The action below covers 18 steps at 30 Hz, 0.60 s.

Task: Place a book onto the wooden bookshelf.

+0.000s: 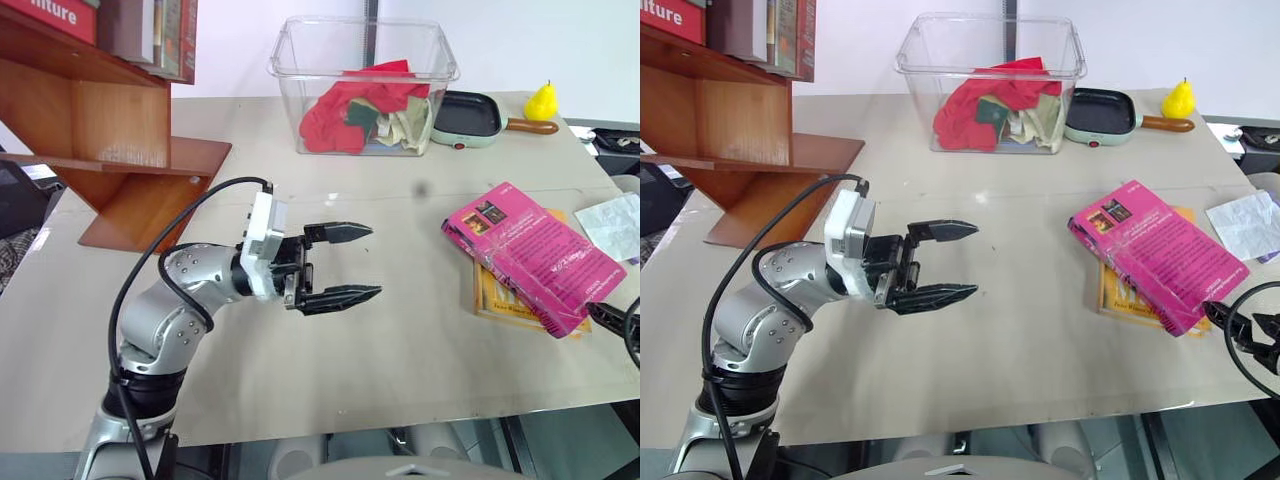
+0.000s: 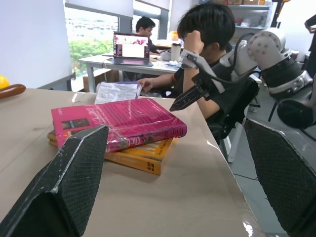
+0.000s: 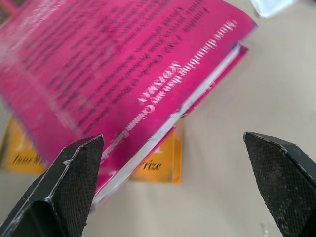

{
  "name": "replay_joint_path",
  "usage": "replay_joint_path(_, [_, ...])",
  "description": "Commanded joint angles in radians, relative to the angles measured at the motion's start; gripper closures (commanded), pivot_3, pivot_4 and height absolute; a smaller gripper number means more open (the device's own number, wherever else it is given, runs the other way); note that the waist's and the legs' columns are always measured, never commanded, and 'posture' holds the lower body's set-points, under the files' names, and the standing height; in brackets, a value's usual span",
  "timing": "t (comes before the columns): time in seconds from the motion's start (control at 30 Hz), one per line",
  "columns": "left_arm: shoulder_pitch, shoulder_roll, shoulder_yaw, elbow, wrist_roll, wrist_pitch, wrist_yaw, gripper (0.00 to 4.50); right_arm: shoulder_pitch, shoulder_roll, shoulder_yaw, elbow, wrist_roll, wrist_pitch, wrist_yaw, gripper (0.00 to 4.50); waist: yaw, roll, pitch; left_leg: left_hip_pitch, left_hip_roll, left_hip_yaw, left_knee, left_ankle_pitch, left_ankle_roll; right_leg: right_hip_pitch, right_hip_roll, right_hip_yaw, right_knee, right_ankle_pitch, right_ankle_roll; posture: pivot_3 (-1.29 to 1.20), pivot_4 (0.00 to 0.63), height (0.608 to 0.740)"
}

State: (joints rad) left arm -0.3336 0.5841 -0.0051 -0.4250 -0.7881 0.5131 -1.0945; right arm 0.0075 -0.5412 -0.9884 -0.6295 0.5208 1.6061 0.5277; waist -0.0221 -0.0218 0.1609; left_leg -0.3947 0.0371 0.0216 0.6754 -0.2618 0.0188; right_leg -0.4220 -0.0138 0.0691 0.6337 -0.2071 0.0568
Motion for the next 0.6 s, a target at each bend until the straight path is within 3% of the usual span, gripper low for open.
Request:
replay_joint_path(0.03, [-0.013,0.009,0.006,0.000,-0.003,-0.010,-0.017,0.00,-0.033,0.000,0.031,0.024,-0.027,-0.053,-0.050,0.02,0.001,0.000,0.000,0.000,0.000,0.000,-0.001,0.000,0.000,0.000,0.000,0.000,0.000,0.000,0.000,0.00,0.150,0.740])
replay_joint_path(0.43, [0.048,0.026,0.019,-0.048,-0.006,-0.009,0.013,0.00,-0.077,-0.038,0.133,0.175,-0.027,-0.160,-0.063,0.02,0.004,0.000,0.000,-0.001,0.000,-0.001,-0.004,0.000,0.000,0.000,0.000,0.000,-0.003,0.000,0.000,0.00,0.150,0.740])
replay_joint_path(0.6, [0.034,0.034,0.029,-0.067,-0.023,0.013,0.044,0.00,-0.030,-0.179,0.194,0.204,-0.048,-0.269,-0.030,0.02,0.006,0.000,0.000,-0.001,0.000,-0.001,-0.004,0.000,0.000,0.000,0.000,0.000,-0.003,0.000,0.000,0.00,0.150,0.740])
